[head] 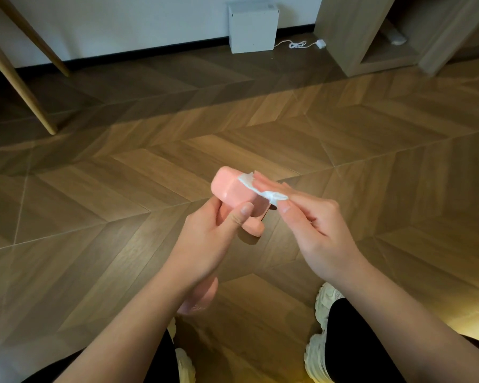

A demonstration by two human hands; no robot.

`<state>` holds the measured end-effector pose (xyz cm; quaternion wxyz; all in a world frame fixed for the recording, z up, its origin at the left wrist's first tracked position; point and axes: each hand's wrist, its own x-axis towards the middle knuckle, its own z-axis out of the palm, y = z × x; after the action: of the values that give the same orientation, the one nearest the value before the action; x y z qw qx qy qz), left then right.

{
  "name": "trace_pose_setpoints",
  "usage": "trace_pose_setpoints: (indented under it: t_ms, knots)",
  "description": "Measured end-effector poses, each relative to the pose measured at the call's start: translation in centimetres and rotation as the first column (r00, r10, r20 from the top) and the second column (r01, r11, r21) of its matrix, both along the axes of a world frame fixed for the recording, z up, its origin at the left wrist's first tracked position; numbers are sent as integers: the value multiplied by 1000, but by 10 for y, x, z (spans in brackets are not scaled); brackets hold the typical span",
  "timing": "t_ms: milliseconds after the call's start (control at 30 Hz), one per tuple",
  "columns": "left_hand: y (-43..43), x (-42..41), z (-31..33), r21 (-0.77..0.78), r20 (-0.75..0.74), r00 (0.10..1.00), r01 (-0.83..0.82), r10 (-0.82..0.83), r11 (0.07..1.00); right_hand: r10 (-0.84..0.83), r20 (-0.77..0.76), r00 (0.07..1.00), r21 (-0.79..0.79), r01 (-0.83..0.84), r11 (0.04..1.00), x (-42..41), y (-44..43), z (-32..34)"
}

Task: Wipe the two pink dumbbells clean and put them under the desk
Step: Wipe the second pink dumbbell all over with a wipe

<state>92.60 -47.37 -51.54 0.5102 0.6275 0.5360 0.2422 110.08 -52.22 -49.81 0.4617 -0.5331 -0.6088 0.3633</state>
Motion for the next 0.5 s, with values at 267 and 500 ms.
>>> trace_pose_setpoints:
  t_ms: [267,500]
  knots:
    - [-5,-3,-2,118,-175,977,141,-119,983,10,58,998,18,-11,1000,-1,3,-4]
    - [-11,-1,5,235,-384,903,296,-192,926,-65,39,997,-117,70,991,0,10,-7]
